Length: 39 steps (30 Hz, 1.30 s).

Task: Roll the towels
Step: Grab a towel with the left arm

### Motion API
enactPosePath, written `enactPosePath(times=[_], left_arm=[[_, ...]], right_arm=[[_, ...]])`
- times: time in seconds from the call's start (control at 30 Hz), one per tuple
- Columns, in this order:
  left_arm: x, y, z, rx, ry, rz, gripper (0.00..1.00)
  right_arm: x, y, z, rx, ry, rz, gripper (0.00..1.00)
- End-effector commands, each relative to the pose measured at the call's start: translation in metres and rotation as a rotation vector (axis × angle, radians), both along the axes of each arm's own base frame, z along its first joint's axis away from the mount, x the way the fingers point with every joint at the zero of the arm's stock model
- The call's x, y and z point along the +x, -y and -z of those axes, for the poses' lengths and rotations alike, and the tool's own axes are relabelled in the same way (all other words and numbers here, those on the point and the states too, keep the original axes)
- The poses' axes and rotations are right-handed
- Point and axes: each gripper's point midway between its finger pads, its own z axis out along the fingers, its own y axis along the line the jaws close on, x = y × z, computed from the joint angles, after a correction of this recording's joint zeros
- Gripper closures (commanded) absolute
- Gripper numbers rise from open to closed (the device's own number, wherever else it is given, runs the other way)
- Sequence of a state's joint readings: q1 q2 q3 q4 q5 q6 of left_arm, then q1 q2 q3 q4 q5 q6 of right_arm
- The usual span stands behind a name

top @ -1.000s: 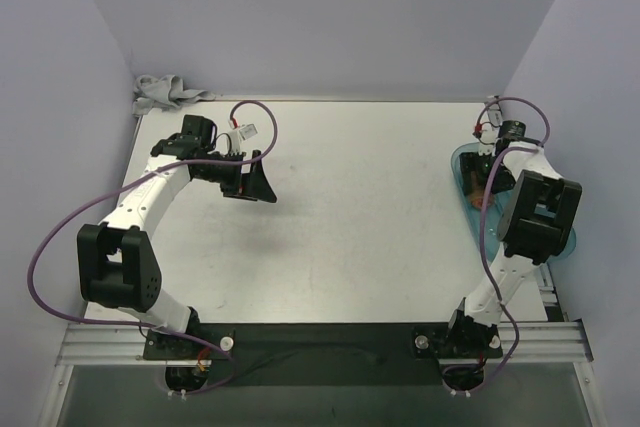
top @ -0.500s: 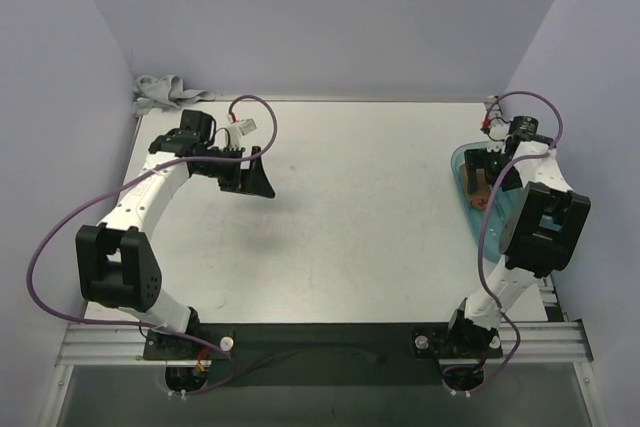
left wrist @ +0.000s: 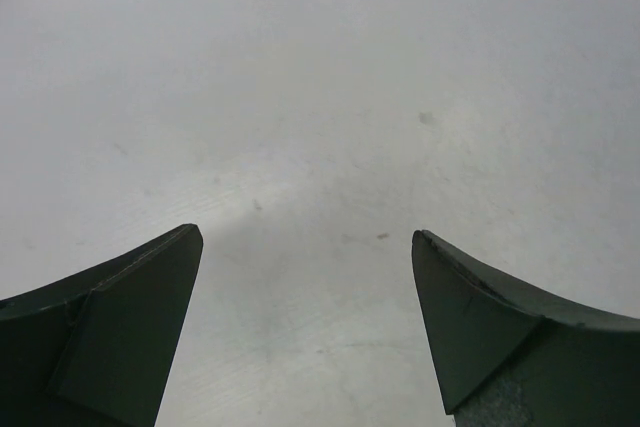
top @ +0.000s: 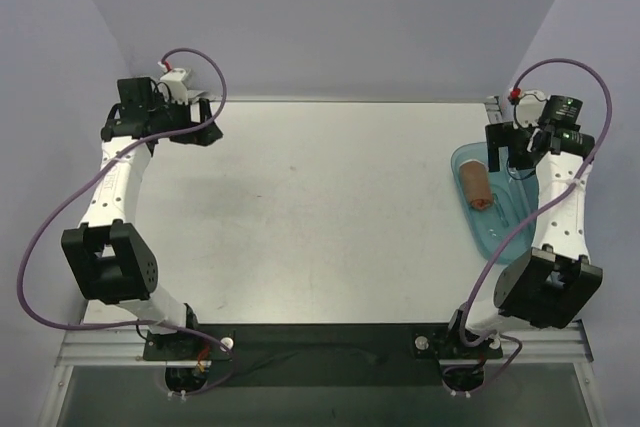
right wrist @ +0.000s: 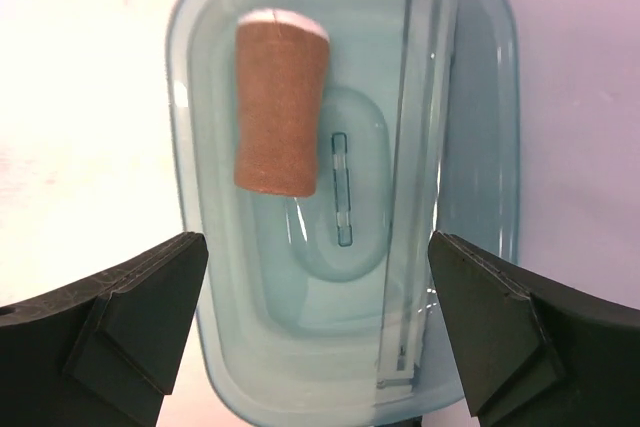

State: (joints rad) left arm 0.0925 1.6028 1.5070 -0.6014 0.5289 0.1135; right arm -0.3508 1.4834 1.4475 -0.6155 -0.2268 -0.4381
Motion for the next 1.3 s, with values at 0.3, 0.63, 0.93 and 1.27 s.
enactPosePath(times=[0.3, 0.63, 0.93, 1.27], left_arm=[[0.148, -0.104, 0.005, 0.675, 0.254, -0.073, 0.03], [0.228, -0.139, 0.050, 0.983, 0.281, -0.026, 0.03], [0.272, -0.161, 0.089, 1.150, 0.341, -0.062, 0.03], [0.294, -0.188, 0.133, 1.247, 0.391, -0.151, 0.03]], right_arm=[[-0.016, -0.123, -0.091, 0.297, 0.269, -0.377, 0.00], [-0.019, -0.192, -0.057, 0.251, 0.130, -0.535, 0.00], [-0.014, -0.201, -0.029, 0.255, 0.036, -0.507, 0.00], [-0.009, -0.203, -0.024, 0.204, 0.005, -0.497, 0.00]])
